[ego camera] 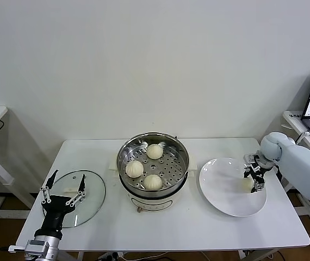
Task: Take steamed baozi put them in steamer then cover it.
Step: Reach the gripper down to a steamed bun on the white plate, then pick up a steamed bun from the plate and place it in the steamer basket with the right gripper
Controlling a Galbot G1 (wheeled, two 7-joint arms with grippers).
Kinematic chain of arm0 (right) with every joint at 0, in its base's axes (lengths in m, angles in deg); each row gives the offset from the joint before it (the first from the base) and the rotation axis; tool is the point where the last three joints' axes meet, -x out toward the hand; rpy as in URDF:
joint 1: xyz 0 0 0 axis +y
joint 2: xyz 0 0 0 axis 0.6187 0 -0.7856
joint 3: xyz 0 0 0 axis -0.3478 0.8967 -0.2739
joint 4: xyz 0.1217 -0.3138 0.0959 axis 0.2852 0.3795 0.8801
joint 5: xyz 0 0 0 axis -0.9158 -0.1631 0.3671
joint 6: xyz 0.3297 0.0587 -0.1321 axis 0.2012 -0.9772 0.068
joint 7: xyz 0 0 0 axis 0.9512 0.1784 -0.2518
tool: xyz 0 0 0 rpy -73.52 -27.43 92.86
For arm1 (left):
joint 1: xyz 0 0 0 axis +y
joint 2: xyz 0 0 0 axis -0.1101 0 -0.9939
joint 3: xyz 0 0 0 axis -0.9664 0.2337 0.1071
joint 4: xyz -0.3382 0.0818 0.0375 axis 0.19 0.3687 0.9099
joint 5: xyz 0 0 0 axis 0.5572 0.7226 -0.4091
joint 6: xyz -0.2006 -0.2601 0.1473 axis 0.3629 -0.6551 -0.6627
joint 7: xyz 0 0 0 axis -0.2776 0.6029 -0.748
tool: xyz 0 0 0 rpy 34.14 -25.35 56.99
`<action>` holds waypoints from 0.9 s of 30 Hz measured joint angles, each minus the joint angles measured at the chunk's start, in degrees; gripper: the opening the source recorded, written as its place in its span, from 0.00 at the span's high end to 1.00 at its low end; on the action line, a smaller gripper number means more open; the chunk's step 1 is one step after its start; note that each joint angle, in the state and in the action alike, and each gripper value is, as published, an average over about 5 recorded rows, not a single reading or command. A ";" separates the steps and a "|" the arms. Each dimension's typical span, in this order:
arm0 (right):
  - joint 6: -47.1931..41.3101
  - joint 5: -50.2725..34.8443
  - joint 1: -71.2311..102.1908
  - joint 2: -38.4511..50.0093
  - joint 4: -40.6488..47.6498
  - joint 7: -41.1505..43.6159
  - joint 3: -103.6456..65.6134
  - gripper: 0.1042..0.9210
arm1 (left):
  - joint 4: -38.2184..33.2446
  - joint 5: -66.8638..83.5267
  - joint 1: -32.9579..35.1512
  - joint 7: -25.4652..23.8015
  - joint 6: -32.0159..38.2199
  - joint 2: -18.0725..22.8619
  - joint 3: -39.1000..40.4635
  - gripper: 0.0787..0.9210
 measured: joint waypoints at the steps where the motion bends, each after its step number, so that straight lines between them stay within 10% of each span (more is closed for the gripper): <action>1: -0.19 -0.43 -0.34 0.24 -0.34 0.11 0.30 0.27 | -0.05 0.00 0.00 0.02 -0.02 0.00 0.00 0.12; 27: -18.40 -34.95 -42.22 5.50 -28.51 -1.05 35.49 0.27 | -0.75 0.19 -0.50 -0.24 0.27 -0.67 -0.29 0.12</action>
